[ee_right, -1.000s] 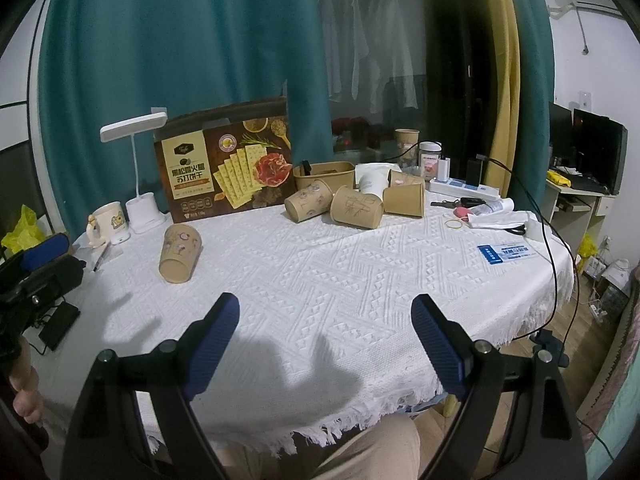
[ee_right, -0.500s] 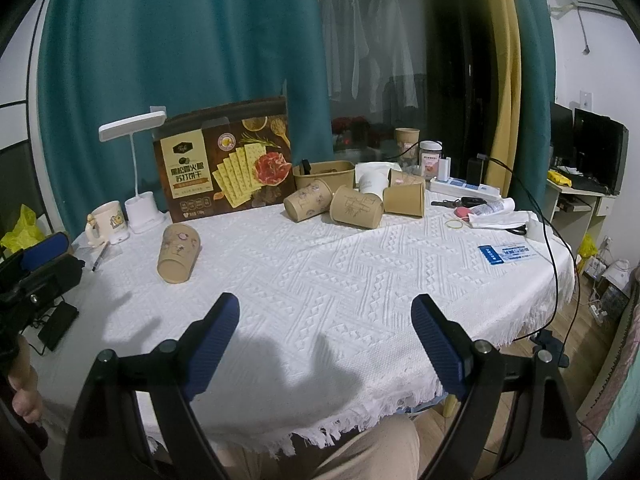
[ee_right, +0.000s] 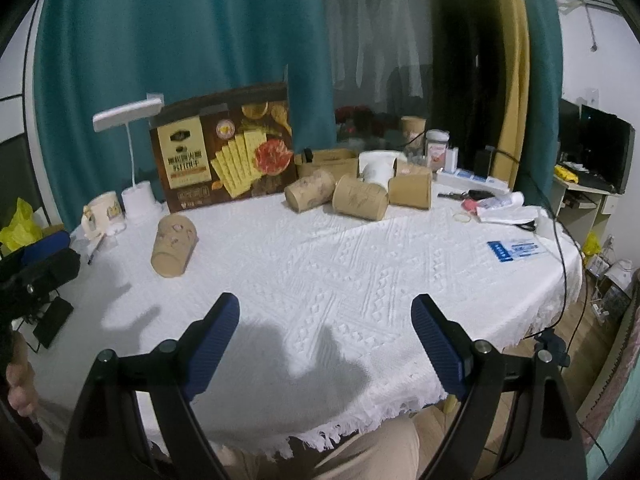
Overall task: Flip cup upright
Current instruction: 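Move the left gripper to the fallen brown paper cup and grasp it, then lift the cup with the left gripper and bring it toward the right gripper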
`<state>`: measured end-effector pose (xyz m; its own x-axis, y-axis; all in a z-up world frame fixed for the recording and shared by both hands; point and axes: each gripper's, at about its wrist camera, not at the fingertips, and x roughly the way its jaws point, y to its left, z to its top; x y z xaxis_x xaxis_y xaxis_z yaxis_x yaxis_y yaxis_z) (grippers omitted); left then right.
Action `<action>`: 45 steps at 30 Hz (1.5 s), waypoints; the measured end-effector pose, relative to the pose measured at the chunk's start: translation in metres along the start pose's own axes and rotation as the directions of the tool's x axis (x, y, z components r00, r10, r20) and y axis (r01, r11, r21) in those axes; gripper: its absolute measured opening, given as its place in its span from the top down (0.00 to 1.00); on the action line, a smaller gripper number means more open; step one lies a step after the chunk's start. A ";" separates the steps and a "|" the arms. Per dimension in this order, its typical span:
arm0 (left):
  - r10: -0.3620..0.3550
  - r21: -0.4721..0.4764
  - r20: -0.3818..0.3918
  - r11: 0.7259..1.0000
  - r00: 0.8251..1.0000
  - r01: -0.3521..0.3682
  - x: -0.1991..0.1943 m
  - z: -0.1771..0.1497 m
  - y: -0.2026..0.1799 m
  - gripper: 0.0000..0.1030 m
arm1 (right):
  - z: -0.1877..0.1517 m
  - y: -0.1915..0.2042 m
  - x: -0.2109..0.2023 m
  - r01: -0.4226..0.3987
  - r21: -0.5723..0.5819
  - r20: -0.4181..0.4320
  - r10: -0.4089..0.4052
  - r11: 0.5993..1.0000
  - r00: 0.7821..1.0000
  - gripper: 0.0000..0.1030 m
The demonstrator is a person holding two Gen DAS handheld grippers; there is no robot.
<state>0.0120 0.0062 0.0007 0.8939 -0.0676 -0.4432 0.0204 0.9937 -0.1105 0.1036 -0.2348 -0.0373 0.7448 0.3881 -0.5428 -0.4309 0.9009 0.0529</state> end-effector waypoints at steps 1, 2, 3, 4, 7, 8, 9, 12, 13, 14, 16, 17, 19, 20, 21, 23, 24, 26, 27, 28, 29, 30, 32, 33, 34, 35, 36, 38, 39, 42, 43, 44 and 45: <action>0.002 -0.017 -0.012 1.000 1.000 -0.002 0.003 0.000 0.005 0.10 | -0.001 0.001 0.011 -0.008 -0.011 -0.035 0.007 1.000 0.999 0.16; 0.009 -0.047 -0.034 0.999 0.999 -0.011 0.011 0.000 0.012 0.10 | -0.001 0.000 0.016 -0.009 -0.015 -0.048 0.008 1.000 0.999 0.16; 0.013 -0.070 -0.060 0.997 0.998 -0.017 0.018 0.001 0.019 0.10 | -0.002 -0.001 0.023 -0.012 -0.019 -0.062 0.011 1.000 0.998 0.16; 0.019 -0.083 -0.083 0.996 0.996 -0.026 0.025 0.000 0.024 0.10 | -0.003 -0.002 0.030 -0.018 -0.020 -0.075 0.016 1.000 0.997 0.16; 0.056 -0.106 -0.172 0.992 0.984 -0.075 0.053 -0.001 0.045 0.10 | -0.003 -0.007 0.051 -0.033 -0.018 -0.114 0.031 0.999 0.993 0.16; 0.073 -0.123 -0.205 0.987 0.976 -0.100 0.065 -0.001 0.054 0.10 | -0.003 -0.010 0.059 -0.040 -0.013 -0.124 0.038 0.999 0.992 0.16; 0.080 -0.144 -0.230 0.983 0.970 -0.116 0.074 -0.002 0.064 0.10 | -0.002 -0.011 0.066 -0.044 -0.007 -0.134 0.043 0.999 0.990 0.16; 0.074 -0.212 -0.297 0.967 0.952 -0.141 0.104 -0.001 0.096 0.10 | 0.002 -0.016 0.091 -0.058 0.011 -0.173 0.059 0.998 0.983 0.16; 0.074 -0.230 -0.315 0.961 0.946 -0.152 0.113 -0.001 0.105 0.10 | 0.004 -0.016 0.100 -0.064 0.017 -0.179 0.066 0.998 0.982 0.16; 0.074 -0.248 -0.333 0.955 0.940 -0.163 0.123 0.000 0.115 0.10 | 0.006 -0.016 0.103 -0.066 0.022 -0.175 0.069 0.998 0.982 0.16; 0.076 -0.273 -0.353 0.945 0.933 -0.181 0.137 0.002 0.130 0.10 | 0.013 -0.018 0.109 -0.087 0.034 -0.149 0.091 0.996 0.985 0.16; 0.072 -0.291 -0.365 0.938 0.928 -0.187 0.147 0.003 0.140 0.10 | 0.015 -0.018 0.112 -0.092 0.034 -0.144 0.096 0.995 0.985 0.16; 0.064 -0.324 -0.384 0.925 0.921 -0.200 0.161 0.004 0.153 0.10 | 0.019 -0.020 0.120 -0.092 0.036 -0.147 0.096 0.995 0.984 0.16; 0.054 -0.344 -0.385 0.918 0.921 -0.198 0.167 0.006 0.157 0.10 | 0.020 -0.023 0.125 -0.091 0.044 -0.151 0.097 0.995 0.984 0.16; 0.049 -0.359 -0.386 0.912 0.921 -0.199 0.172 0.006 0.163 0.10 | 0.021 -0.025 0.130 -0.089 0.053 -0.156 0.096 0.995 0.983 0.16; 0.037 -0.377 -0.394 0.905 0.918 -0.199 0.180 0.007 0.167 0.10 | 0.022 -0.031 0.138 -0.080 0.075 -0.163 0.092 0.994 0.982 0.16; 0.019 -0.395 -0.401 0.898 0.916 -0.191 0.185 0.007 0.170 0.11 | 0.022 -0.034 0.141 -0.078 0.086 -0.167 0.092 0.993 0.982 0.16; -0.028 -0.433 -0.423 0.884 0.906 -0.175 0.196 0.003 0.175 0.25 | 0.023 -0.038 0.145 -0.079 0.104 -0.172 0.096 0.991 0.980 0.16; -0.038 -0.439 -0.435 0.881 0.900 -0.175 0.200 0.002 0.176 0.32 | 0.023 -0.039 0.146 -0.079 0.107 -0.172 0.097 0.991 0.980 0.16; -0.046 -0.443 -0.445 0.879 0.894 -0.176 0.204 0.000 0.176 0.37 | 0.023 -0.041 0.146 -0.077 0.108 -0.171 0.095 0.991 0.981 0.16; -0.060 -0.449 -0.450 0.877 0.891 -0.168 0.207 -0.002 0.175 0.37 | 0.023 -0.042 0.146 -0.075 0.108 -0.169 0.093 0.991 0.981 0.16; -0.067 -0.454 -0.447 0.876 0.892 -0.161 0.207 -0.003 0.174 0.38 | 0.022 -0.043 0.144 -0.074 0.109 -0.167 0.092 0.991 0.982 0.16; -0.077 -0.454 -0.444 0.878 0.893 -0.150 0.207 -0.003 0.170 0.40 | 0.020 -0.045 0.141 -0.069 0.115 -0.166 0.088 0.991 0.982 0.16; -0.094 -0.460 -0.440 0.878 0.893 -0.134 0.206 -0.003 0.167 0.40 | 0.019 -0.047 0.140 -0.067 0.119 -0.166 0.087 0.991 0.982 0.16; -0.105 -0.462 -0.435 0.878 0.894 -0.122 0.203 -0.002 0.163 0.40 | 0.018 -0.048 0.138 -0.067 0.125 -0.166 0.087 0.990 0.982 0.16; -0.110 -0.459 -0.429 0.881 0.896 -0.112 0.200 -0.001 0.158 0.40 | 0.016 -0.050 0.134 -0.067 0.129 -0.164 0.088 0.989 0.983 0.16; -0.115 -0.455 -0.424 0.885 0.898 -0.102 0.197 0.000 0.152 0.40 | 0.014 -0.051 0.130 -0.067 0.132 -0.161 0.088 0.989 0.983 0.16; -0.130 -0.450 -0.412 0.890 0.902 -0.077 0.186 0.001 0.139 0.40 | 0.011 -0.052 0.121 -0.069 0.133 -0.152 0.090 0.989 0.984 0.16; -0.141 -0.448 -0.407 0.892 0.903 -0.063 0.180 0.002 0.131 0.40 | 0.009 -0.053 0.116 -0.070 0.133 -0.147 0.090 0.989 0.985 0.16; -0.188 -0.444 -0.389 0.896 0.902 -0.005 0.159 0.000 0.098 0.40 | 0.002 -0.055 0.099 -0.072 0.135 -0.134 0.091 0.988 0.987 0.16; -0.204 -0.446 -0.388 0.895 0.899 0.010 0.155 -0.002 0.090 0.40 | -0.002 -0.057 0.093 -0.072 0.136 -0.132 0.090 0.988 0.987 0.16; -0.226 -0.450 -0.389 0.892 0.893 0.029 0.151 -0.004 0.080 0.40 | -0.005 -0.059 0.087 -0.071 0.138 -0.131 0.089 0.988 0.987 0.16; -0.256 -0.457 -0.392 0.888 0.884 0.054 0.146 -0.007 0.066 0.40 | -0.010 -0.061 0.082 -0.070 0.140 -0.130 0.088 0.988 0.988 0.16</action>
<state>0.1406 0.0614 -0.0777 0.6091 -0.3491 -0.7121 -0.1384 0.8374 -0.5288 0.1860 -0.2598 -0.0932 0.6311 0.4374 -0.6406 -0.4061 0.8899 0.2077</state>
